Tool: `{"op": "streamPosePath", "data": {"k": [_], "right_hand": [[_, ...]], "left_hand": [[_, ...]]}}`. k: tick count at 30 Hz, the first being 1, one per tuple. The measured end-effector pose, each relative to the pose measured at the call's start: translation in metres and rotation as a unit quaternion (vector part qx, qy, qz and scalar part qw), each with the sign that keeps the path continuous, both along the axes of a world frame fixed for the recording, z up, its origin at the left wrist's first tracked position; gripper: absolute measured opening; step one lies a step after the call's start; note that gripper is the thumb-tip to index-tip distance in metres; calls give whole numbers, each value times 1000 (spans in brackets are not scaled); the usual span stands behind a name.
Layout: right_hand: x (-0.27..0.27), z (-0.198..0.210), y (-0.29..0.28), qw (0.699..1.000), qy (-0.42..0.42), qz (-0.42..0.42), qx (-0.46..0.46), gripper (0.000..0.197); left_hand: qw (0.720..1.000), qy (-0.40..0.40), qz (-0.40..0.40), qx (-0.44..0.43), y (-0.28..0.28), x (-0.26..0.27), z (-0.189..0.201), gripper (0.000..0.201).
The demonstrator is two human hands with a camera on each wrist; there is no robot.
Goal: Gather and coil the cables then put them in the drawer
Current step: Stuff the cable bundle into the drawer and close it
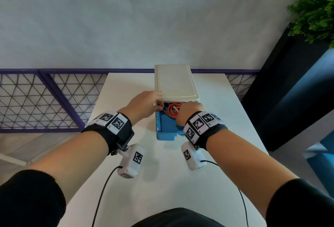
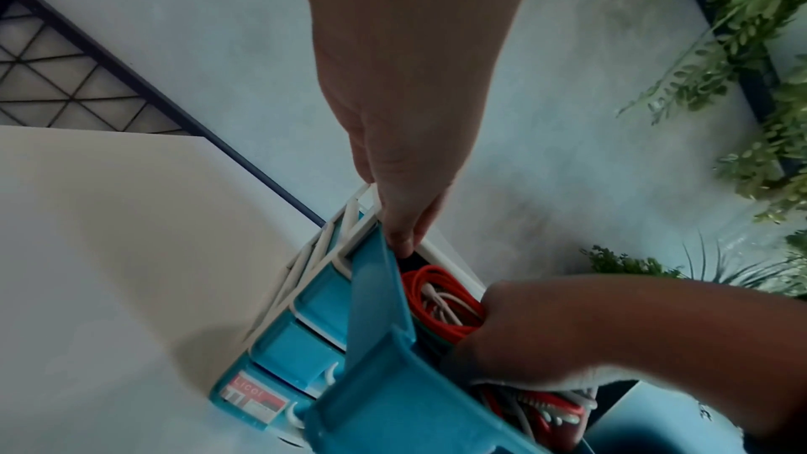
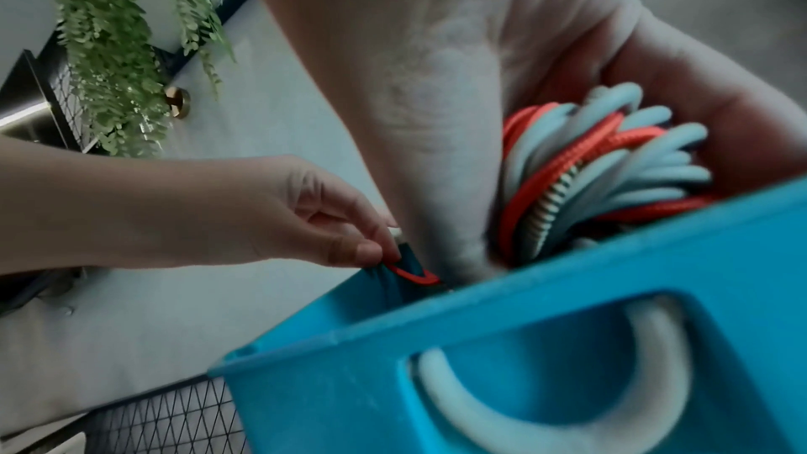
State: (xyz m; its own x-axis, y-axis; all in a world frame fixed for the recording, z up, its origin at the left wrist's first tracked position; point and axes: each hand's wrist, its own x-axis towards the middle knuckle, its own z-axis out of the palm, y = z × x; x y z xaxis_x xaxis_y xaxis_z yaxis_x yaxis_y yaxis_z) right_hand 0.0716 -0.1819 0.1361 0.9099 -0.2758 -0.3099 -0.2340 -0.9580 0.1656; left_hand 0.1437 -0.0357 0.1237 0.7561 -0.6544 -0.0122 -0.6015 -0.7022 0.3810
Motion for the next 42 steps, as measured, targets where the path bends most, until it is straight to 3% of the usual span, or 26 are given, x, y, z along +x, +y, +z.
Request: {"op": "streamPosePath", "data": {"k": [11,18,25,32,38,42], "right_hand": [[-10,-8,-3,997,-55,-27,47,34],[-15,-16,-1,995,-80,-39,43,49],[-16,-19,1,994,-83,-62,39,48],[-2,-19,2,997,-23,-66,15,51],[6,-13,8,998,2,-55,19,38],[-1,-14,5,995,-39,-67,61,64]], "left_hand": [[989,-91,7,119,-29,-10,4,9],[993,-25,3,115,-35,-7,1,12],[997,-69,0,20,-32,-6,-8,18],[988,50,31,-140,-11,13,7,7],[997,29,-5,-69,-15,2,6,12],[998,-21,34,-44,-22,-5,2,15]]}}
